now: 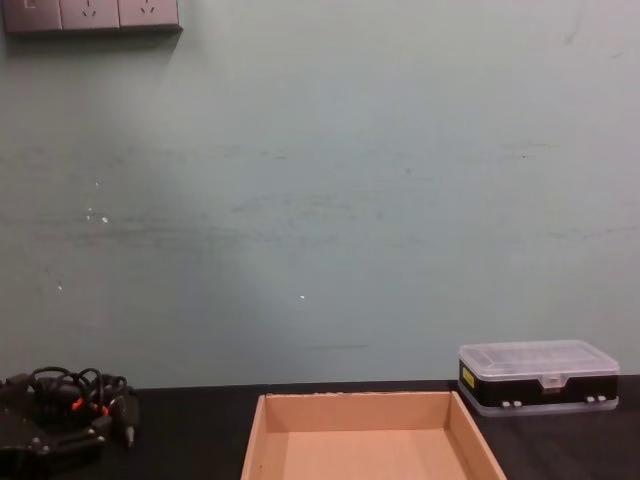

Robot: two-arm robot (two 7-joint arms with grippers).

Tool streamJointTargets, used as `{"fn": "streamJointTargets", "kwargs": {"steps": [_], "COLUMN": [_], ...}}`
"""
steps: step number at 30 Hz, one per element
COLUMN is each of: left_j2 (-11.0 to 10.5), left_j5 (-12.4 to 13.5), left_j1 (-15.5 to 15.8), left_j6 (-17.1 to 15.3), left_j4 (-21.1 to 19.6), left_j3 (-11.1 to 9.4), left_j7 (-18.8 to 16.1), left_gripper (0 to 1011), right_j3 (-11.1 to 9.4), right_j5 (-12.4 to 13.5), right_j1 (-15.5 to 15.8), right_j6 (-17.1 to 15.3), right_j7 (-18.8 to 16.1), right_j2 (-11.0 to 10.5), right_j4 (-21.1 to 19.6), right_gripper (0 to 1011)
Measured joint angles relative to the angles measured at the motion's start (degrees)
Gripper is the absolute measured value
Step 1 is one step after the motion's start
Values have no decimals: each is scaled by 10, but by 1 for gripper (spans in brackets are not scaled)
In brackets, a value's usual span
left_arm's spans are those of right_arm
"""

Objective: Use one hand to pick up the angle iron from the table and place it into the box.

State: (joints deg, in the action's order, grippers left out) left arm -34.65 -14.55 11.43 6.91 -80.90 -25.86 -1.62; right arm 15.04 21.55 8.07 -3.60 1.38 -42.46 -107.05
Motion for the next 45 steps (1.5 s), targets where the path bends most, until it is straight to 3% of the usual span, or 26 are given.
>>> {"fn": "streamJointTargets", "kwargs": {"steps": [8, 13, 18, 25, 37, 45], "left_j2": [0, 0, 0, 0, 0, 0], "left_j5": [0, 0, 0, 0, 0, 0], "left_j1": [0, 0, 0, 0, 0, 0], "left_j6": [0, 0, 0, 0, 0, 0], "left_j4": [0, 0, 0, 0, 0, 0], "left_j3": [0, 0, 0, 0, 0, 0], "left_j7": [0, 0, 0, 0, 0, 0], "left_gripper": [1011, 1011, 1011, 1011, 1011, 1011], "right_j3": [-35, -32, -21, -8, -4, -4], "right_j5": [29, 30, 23, 7, 5, 4], "right_j1": [81, 91, 81, 55, 20, 4], "right_j6": [-62, -93, -117, -174, -214, -227], "right_j7": [-19, -29, -33, -20, -10, -15], "right_j2": [-41, -44, -34, -7, 49, 71], "right_j4": [-73, -82, -73, -64, -34, -18], "right_gripper": [1004, 1004, 1004, 1004, 1004, 1004]}}
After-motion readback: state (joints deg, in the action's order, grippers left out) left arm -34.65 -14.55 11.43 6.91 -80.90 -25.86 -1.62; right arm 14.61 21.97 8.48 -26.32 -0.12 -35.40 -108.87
